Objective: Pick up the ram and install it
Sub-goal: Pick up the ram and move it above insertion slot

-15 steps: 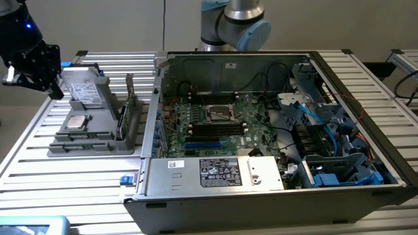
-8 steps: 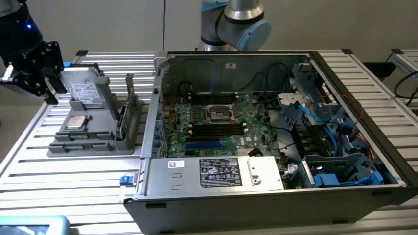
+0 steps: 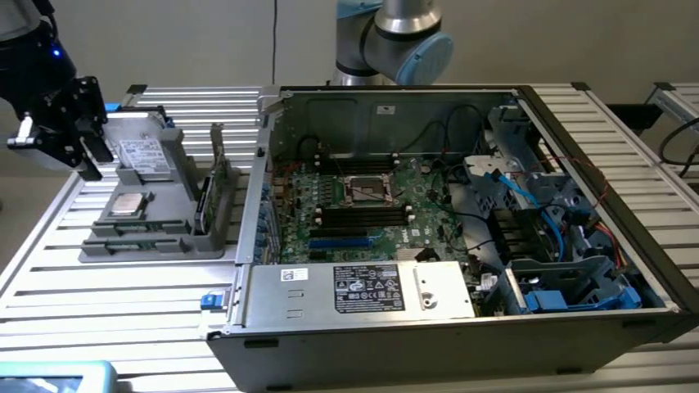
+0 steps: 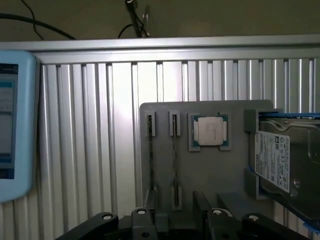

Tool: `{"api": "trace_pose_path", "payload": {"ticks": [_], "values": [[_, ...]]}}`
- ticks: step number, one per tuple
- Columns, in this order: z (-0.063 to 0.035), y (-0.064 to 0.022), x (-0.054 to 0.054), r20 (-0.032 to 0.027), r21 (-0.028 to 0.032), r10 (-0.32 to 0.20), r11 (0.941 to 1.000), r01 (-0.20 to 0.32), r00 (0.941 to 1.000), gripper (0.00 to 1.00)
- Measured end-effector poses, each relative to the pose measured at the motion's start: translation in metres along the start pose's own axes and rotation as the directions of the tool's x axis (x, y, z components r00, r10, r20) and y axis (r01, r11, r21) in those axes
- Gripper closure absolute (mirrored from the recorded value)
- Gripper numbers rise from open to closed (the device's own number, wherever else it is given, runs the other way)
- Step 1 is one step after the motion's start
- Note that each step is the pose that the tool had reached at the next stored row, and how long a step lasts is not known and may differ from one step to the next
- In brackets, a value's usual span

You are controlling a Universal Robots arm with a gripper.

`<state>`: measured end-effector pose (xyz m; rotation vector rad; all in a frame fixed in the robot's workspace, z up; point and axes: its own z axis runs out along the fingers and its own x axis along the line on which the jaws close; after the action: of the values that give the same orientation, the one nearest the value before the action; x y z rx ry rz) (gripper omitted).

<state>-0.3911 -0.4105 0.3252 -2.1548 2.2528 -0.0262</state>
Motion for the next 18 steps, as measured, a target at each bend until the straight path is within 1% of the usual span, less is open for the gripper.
{"api": "trace_pose_path", "payload": {"ticks": [8,14,18], "values": [[0.0146,-0.0012,0.002,0.0,-0.0001,0.0,1.0,0.0,1.0,0.58],[0.0223,-0.0032,0.011,0.0001,-0.0001,0.0,1.0,0.0,1.0,0.58],[0.029,-0.0041,0.012,-0.0004,-0.0002,0.0,1.0,0.0,1.0,0.58]]}}
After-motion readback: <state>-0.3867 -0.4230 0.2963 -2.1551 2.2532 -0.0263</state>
